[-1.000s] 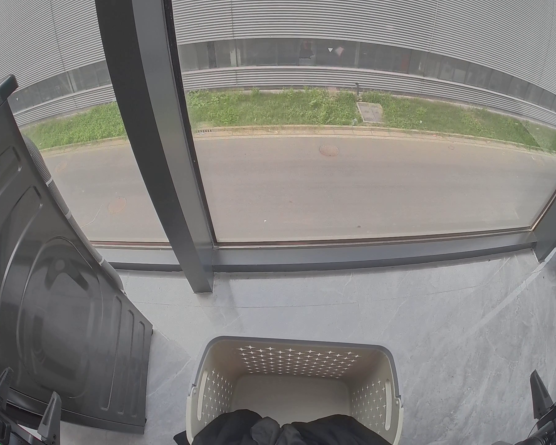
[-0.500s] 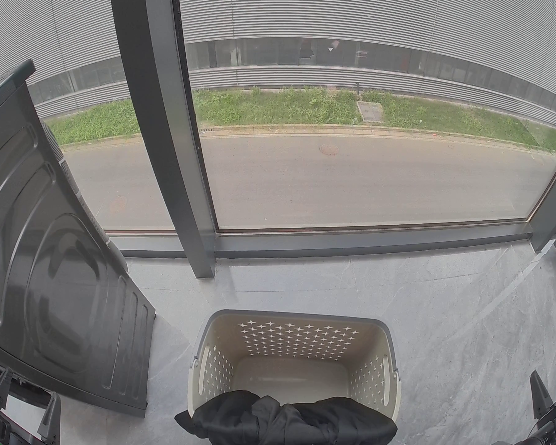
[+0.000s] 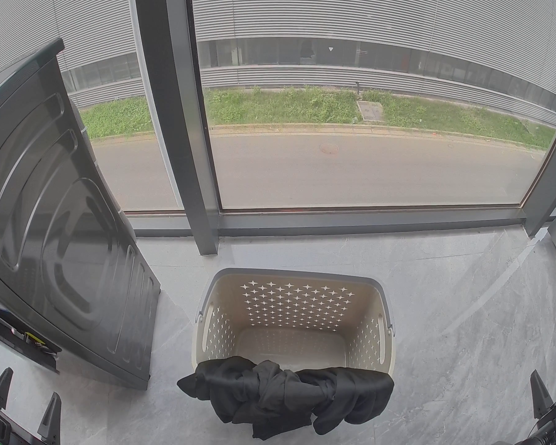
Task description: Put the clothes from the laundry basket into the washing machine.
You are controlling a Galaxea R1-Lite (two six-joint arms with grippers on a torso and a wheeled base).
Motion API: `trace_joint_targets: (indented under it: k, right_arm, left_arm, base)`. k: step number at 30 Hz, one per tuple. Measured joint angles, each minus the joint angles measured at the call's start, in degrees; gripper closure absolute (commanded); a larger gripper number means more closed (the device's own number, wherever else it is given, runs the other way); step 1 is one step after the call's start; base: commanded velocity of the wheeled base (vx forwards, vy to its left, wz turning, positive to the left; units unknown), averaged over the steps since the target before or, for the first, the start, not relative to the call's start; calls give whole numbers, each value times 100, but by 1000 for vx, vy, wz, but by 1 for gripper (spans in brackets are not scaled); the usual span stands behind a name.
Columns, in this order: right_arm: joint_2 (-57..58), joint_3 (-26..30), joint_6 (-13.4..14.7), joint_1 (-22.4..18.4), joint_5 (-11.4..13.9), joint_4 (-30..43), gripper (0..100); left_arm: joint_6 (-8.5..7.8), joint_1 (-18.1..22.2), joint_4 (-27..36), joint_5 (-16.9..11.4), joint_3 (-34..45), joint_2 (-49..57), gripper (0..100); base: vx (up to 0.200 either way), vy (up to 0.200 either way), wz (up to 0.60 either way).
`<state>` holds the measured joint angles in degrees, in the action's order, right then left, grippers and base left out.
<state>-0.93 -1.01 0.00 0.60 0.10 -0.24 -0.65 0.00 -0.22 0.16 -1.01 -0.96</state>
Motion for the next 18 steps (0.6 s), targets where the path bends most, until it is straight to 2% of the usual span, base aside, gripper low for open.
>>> trace_joint_targets:
  k: [6,9,18]
  right_arm:
    - [0,0,0,0,-2,0,0]
    - [0,0,0,0,-2,2,0]
    - [0,0,0,2,-2,0,0]
  left_arm:
    - [27,0,-2,-13,0,0,0]
    - [74,-5,0,-32,0,0,0]
    - [72,-10,-2,-34,0,-2,0]
  base:
    - [0,0,0]
    - [0,200,0]
    - [0,200,0]
